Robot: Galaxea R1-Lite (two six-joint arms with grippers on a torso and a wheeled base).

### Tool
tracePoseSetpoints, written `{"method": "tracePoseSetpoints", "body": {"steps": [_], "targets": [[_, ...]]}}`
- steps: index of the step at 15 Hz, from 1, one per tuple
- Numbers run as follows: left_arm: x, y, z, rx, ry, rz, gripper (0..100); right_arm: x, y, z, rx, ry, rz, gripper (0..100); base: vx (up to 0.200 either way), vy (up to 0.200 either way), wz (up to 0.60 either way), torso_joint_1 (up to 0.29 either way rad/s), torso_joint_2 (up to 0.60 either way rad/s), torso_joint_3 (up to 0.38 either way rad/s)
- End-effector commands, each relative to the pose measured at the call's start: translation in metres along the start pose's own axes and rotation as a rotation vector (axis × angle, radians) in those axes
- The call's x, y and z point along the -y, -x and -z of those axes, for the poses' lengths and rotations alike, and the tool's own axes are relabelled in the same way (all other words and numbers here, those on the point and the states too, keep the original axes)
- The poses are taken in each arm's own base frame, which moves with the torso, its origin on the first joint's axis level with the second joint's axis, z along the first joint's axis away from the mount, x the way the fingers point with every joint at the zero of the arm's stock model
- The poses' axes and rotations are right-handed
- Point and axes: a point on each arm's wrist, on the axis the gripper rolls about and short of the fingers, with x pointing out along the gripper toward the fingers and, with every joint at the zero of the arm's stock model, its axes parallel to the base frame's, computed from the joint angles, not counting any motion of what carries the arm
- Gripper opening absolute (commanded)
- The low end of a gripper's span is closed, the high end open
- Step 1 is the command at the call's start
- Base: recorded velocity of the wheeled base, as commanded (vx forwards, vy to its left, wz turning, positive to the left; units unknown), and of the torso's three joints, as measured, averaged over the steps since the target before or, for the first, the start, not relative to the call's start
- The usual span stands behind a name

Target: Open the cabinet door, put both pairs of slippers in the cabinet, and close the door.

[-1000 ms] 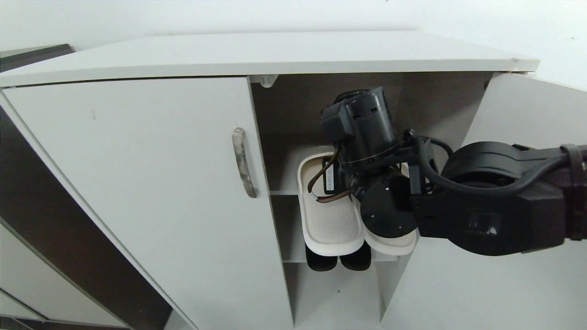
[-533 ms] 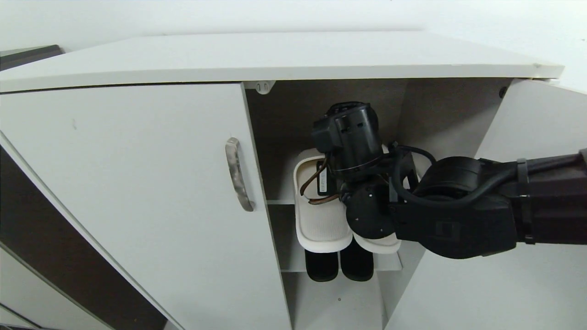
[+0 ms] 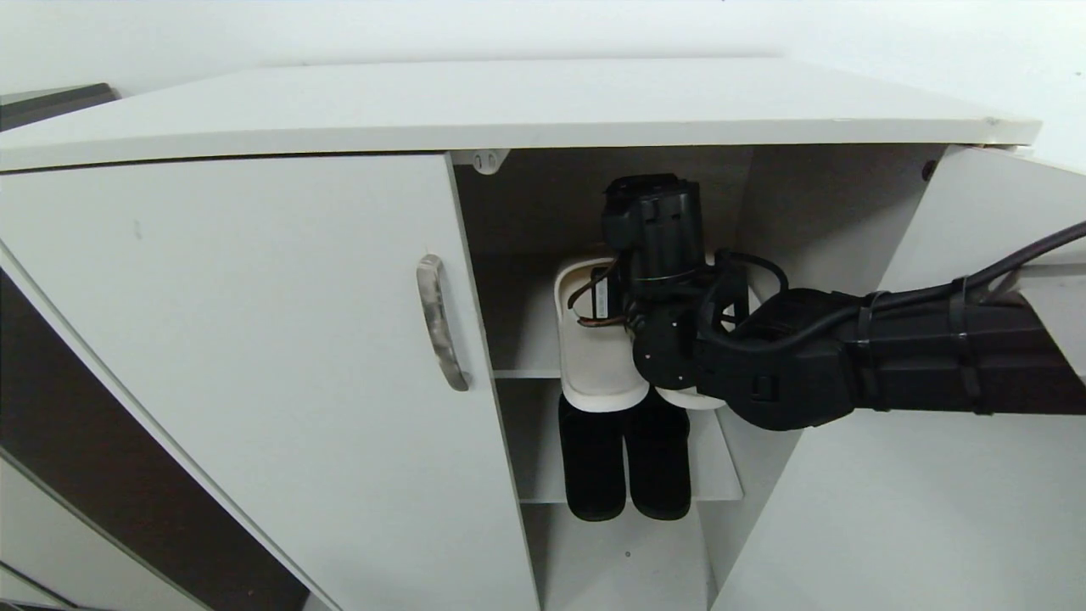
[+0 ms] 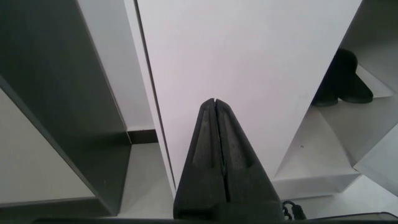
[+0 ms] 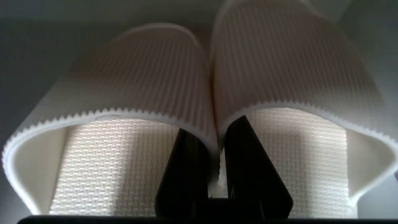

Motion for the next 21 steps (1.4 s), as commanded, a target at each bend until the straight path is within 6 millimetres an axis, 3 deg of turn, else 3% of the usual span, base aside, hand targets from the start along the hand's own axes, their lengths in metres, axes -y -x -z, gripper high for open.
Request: {"method": "tracePoseSetpoints", "body": {"steps": [1, 9, 10, 15, 18, 21], "targets": [[0.000, 0.000, 0.000, 0.000, 0.000, -0.001, 0, -0.005, -0.012, 0.003, 0.005, -0.005, 0.011, 0, 0.000, 0.000, 0.00, 0.000, 0.00, 0.000], [0.000, 0.000, 0.000, 0.000, 0.000, -0.001, 0, -0.011, -0.017, 0.007, 0.003, 0.020, -0.014, 0, 0.000, 0.000, 0.00, 0.000, 0.00, 0.000], [0.000, 0.000, 0.000, 0.000, 0.000, -0.001, 0, -0.011, -0.017, 0.007, 0.003, 0.022, -0.014, 100, 0.000, 0.000, 0.00, 0.000, 0.00, 0.000], [0.000, 0.000, 0.000, 0.000, 0.000, -0.001, 0, -0.011, -0.011, 0.008, -0.004, 0.029, -0.016, 100, 0.000, 0.000, 0.00, 0.000, 0.00, 0.000], [0.000, 0.000, 0.000, 0.000, 0.000, -0.001, 0, -0.005, 0.011, 0.005, -0.014, 0.038, -0.041, 100, 0.000, 0.000, 0.00, 0.000, 0.00, 0.000], [0.000, 0.000, 0.000, 0.000, 0.000, -0.001, 0, 0.009, 0.048, -0.006, 0.010, 0.017, -0.075, 100, 0.000, 0.000, 0.00, 0.000, 0.00, 0.000]]}}
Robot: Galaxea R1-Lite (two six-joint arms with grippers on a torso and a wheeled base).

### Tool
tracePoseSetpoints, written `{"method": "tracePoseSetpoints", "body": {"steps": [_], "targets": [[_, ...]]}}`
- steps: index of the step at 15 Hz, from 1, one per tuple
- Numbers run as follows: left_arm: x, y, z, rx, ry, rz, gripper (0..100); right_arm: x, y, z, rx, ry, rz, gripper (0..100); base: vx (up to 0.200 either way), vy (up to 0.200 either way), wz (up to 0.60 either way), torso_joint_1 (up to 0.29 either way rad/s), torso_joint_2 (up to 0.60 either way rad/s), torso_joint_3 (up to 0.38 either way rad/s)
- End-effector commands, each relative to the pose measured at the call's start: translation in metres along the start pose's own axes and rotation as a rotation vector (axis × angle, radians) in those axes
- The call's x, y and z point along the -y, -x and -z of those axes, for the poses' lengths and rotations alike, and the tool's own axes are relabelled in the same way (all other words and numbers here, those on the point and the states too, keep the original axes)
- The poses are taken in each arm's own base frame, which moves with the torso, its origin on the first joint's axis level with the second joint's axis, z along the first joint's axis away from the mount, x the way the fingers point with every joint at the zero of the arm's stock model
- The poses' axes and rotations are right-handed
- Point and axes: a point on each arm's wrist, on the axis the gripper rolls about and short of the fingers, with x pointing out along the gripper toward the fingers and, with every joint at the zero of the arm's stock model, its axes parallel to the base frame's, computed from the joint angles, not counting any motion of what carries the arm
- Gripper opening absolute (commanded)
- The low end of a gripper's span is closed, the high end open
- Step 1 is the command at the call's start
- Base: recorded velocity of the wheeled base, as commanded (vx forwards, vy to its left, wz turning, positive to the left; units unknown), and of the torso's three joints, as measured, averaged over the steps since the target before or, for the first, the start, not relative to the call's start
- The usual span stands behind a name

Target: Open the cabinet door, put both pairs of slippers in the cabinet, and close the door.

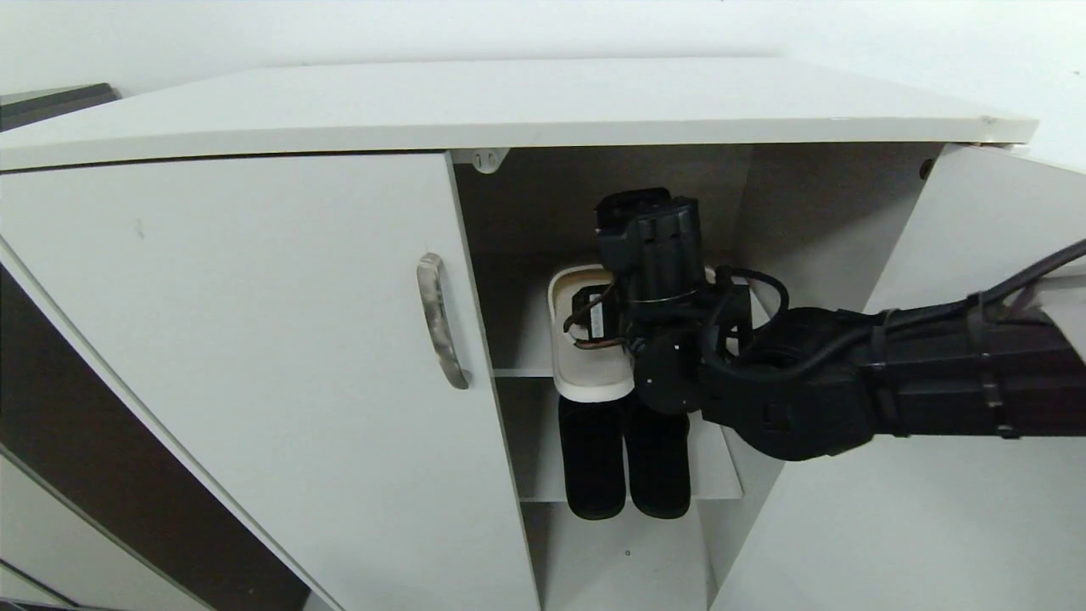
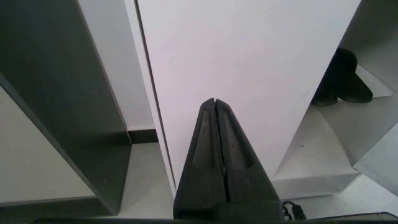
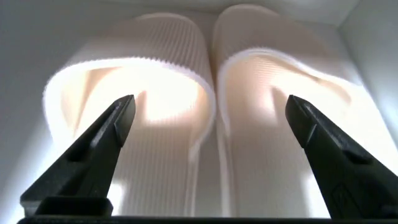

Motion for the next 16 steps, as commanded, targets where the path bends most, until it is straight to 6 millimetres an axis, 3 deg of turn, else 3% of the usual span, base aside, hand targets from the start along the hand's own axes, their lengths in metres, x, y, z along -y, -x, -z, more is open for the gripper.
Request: {"method": "tracePoseSetpoints", "body": {"steps": [1, 2, 3, 4, 7, 16], "targets": [[0.000, 0.000, 0.000, 0.000, 0.000, 0.000, 0, 0.017, 0.044, -0.013, 0.029, -0.024, -0.054, 100, 0.000, 0.000, 0.00, 0.000, 0.00, 0.000], [0.000, 0.000, 0.000, 0.000, 0.000, 0.000, 0, 0.021, 0.056, -0.010, 0.026, -0.018, -0.072, 100, 0.000, 0.000, 0.00, 0.000, 0.00, 0.000], [0.000, 0.000, 0.000, 0.000, 0.000, 0.000, 0, 0.024, 0.064, -0.007, 0.026, -0.017, -0.086, 0, 0.000, 0.000, 0.00, 0.000, 0.00, 0.000], [0.000, 0.000, 0.000, 0.000, 0.000, 0.000, 0, 0.032, 0.081, 0.001, 0.031, -0.017, -0.114, 0, 0.000, 0.000, 0.00, 0.000, 0.00, 0.000], [0.000, 0.000, 0.000, 0.000, 0.000, 0.000, 0, 0.044, 0.091, 0.013, 0.032, -0.011, -0.125, 0, 0.000, 0.000, 0.00, 0.000, 0.00, 0.000], [0.000, 0.000, 0.000, 0.000, 0.001, 0.000, 0, 0.039, 0.093, 0.020, 0.018, 0.002, -0.144, 0, 0.000, 0.000, 0.00, 0.000, 0.00, 0.000]]}}
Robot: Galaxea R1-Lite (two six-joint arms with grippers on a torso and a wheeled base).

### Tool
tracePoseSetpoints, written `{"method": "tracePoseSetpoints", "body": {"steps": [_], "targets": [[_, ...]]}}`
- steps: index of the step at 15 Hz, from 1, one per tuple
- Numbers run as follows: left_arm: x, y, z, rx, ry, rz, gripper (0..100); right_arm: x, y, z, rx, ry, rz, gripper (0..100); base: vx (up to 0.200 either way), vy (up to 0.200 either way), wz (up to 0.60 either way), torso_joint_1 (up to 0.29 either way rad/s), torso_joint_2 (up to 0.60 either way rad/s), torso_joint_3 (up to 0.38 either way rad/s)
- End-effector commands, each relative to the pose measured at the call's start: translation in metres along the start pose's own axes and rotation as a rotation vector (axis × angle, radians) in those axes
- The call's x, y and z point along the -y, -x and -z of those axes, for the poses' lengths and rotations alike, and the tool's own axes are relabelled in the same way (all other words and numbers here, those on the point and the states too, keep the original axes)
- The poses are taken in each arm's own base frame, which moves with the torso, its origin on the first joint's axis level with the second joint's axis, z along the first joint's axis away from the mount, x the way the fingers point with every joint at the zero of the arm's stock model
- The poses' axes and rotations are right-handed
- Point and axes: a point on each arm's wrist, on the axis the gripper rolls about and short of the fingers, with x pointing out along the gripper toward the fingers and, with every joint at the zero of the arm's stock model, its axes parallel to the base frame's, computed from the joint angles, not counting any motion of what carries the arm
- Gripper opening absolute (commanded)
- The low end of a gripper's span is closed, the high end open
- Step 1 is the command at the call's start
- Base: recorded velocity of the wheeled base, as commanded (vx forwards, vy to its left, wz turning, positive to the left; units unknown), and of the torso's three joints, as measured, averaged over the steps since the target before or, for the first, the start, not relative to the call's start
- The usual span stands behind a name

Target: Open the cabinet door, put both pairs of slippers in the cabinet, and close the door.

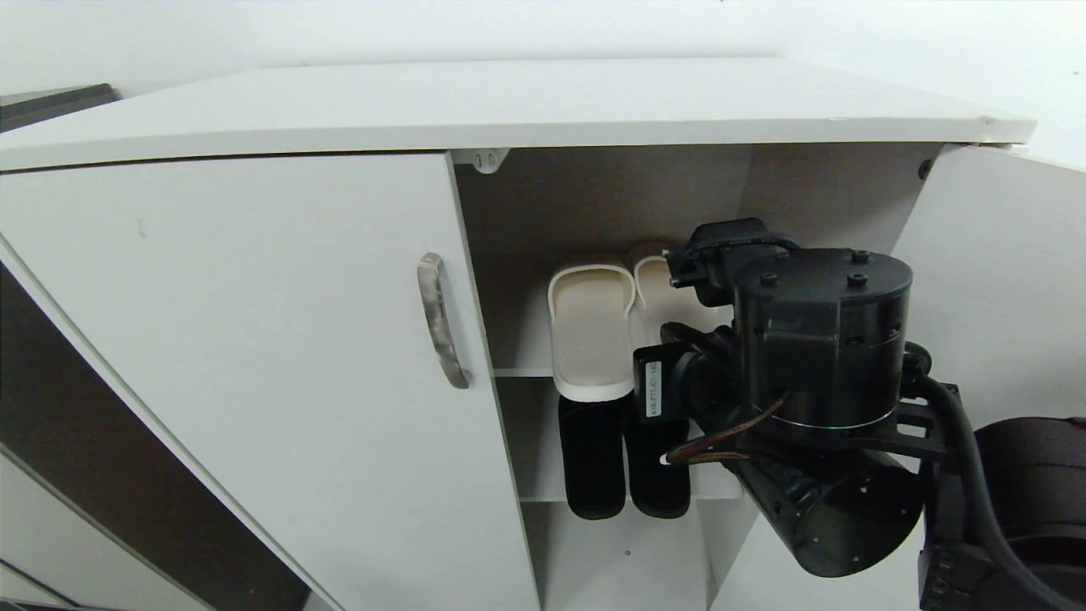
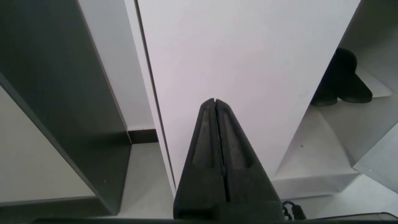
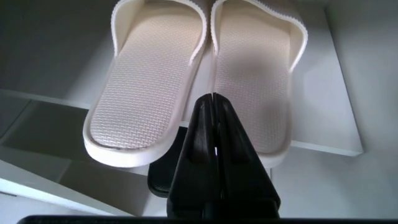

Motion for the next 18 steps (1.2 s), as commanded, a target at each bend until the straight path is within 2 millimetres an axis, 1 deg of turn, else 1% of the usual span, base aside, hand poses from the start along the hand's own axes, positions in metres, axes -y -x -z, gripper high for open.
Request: {"method": "tracePoseSetpoints", "body": {"steps": [1, 2, 18], "targets": [[0.0000, 0.0000, 0.0000, 0.000, 0.000, 0.001, 0, -0.0008, -0.0005, 0.0020, -0.004, 0.004, 0.000, 0, 0.000, 0.000, 0.00, 0.000, 0.00, 0.000], [0.0000, 0.0000, 0.0000, 0.000, -0.001, 0.001, 0, -0.0008, -0.0005, 0.0020, -0.004, 0.004, 0.000, 0, 0.000, 0.000, 0.00, 0.000, 0.00, 0.000], [0.0000, 0.0000, 0.0000, 0.000, 0.000, 0.001, 0, 0.0003, -0.0006, 0.0097, -0.023, 0.023, -0.012, 0, -0.200, 0.000, 0.00, 0.004, 0.00, 0.003]]}}
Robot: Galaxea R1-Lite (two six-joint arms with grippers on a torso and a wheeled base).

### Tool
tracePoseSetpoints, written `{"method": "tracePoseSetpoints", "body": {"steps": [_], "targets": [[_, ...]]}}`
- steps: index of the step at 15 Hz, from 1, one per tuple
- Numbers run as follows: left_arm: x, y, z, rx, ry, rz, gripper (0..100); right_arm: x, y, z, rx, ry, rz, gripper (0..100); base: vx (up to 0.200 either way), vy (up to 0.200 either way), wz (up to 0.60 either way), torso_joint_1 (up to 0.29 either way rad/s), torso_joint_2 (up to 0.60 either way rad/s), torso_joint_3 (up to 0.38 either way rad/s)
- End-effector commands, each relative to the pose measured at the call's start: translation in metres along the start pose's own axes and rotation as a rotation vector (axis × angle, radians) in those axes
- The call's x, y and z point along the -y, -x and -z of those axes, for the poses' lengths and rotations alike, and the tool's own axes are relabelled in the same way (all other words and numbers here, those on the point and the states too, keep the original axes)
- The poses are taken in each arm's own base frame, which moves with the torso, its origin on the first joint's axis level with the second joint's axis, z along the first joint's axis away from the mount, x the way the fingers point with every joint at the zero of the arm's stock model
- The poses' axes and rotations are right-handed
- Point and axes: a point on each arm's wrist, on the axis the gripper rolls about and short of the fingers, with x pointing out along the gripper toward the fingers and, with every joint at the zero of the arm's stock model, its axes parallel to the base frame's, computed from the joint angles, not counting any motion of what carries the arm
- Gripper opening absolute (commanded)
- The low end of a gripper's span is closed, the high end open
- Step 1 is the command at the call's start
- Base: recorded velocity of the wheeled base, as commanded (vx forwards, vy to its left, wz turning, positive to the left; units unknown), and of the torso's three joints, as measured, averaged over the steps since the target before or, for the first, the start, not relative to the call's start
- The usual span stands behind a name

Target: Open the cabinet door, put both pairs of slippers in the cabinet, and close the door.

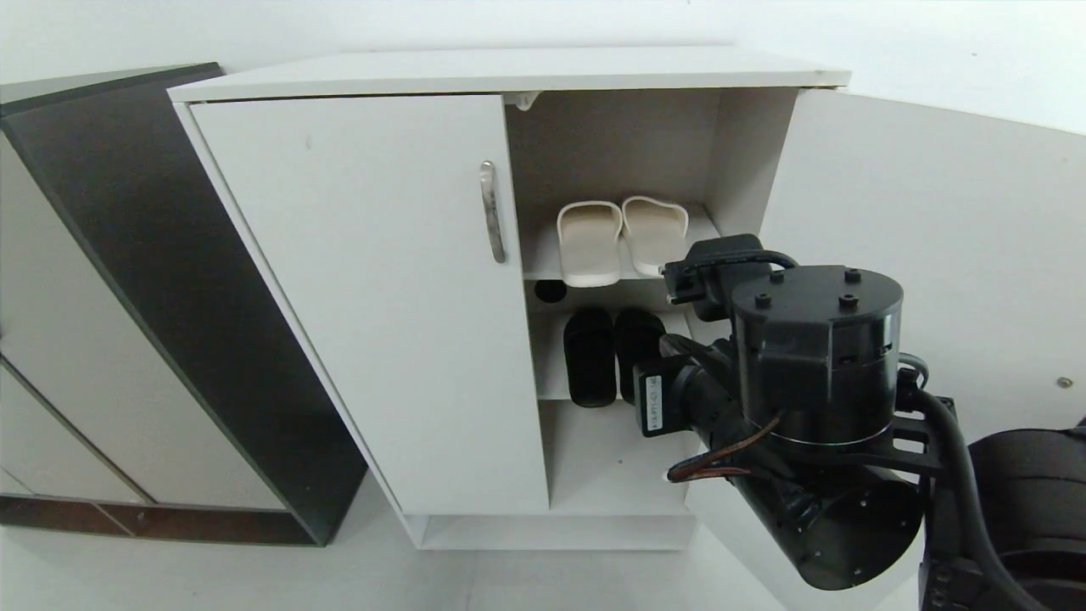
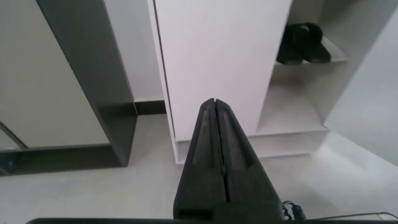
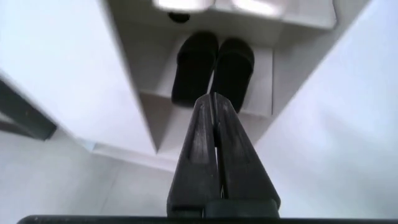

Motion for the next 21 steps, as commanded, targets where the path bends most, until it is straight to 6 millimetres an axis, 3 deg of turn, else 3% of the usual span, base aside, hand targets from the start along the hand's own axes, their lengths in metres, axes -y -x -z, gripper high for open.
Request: {"method": "tracePoseSetpoints", "body": {"steps": [1, 6, 21], "targets": [[0.0000, 0.0000, 0.0000, 0.000, 0.000, 0.000, 0, -0.0007, -0.0005, 0.0017, -0.004, 0.003, -0.001, 0, -0.200, 0.000, 0.00, 0.007, 0.00, 0.012], [0.0000, 0.0000, 0.0000, 0.000, 0.002, 0.000, 0, 0.0033, -0.0004, 0.0053, -0.014, 0.018, 0.003, 0, -0.200, 0.000, 0.00, 0.004, 0.00, 0.000], [0.0000, 0.0000, 0.0000, 0.000, 0.009, 0.000, 0, 0.0036, -0.0035, 0.0115, -0.030, 0.036, 0.011, 0, 0.000, 0.000, 0.00, 0.000, 0.00, 0.000]]}}
